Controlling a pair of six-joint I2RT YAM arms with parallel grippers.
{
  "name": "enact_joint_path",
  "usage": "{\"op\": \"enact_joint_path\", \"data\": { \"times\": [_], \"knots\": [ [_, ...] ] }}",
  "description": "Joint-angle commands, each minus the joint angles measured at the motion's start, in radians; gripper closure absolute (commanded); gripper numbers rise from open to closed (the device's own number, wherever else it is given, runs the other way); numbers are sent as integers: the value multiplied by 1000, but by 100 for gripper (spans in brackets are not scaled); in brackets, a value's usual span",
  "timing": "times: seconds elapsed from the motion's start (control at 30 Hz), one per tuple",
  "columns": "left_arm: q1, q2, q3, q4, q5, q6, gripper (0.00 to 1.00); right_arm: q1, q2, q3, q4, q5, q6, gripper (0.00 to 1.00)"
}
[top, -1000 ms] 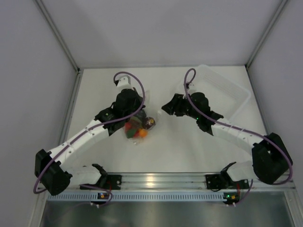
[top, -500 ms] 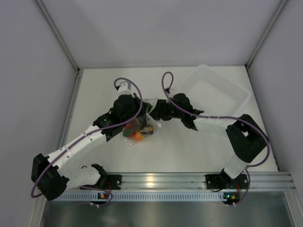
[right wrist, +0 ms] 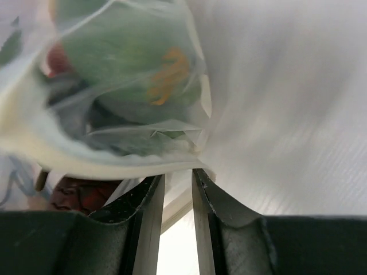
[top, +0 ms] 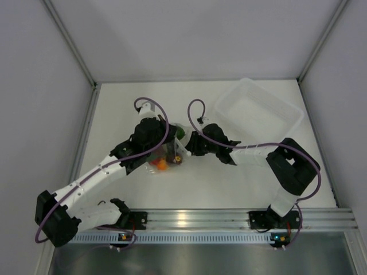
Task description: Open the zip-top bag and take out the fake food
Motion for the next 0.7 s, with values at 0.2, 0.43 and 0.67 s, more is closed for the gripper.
{"op": "enact_joint_path", "data": {
  "times": [0.2,0.43,0.67],
  "knots": [
    [-2,-79,-27,85,-122,13,100,-2,-49,-23,-119,225,-105,77],
    [-2,-60,-38,73,-150,12,100,-37,-95,-37,-261,409,-209,75],
    [-2,-12,-4,71,-86,18,100,-40,-197,-41,-276,391,-256,75]
  ]
}}
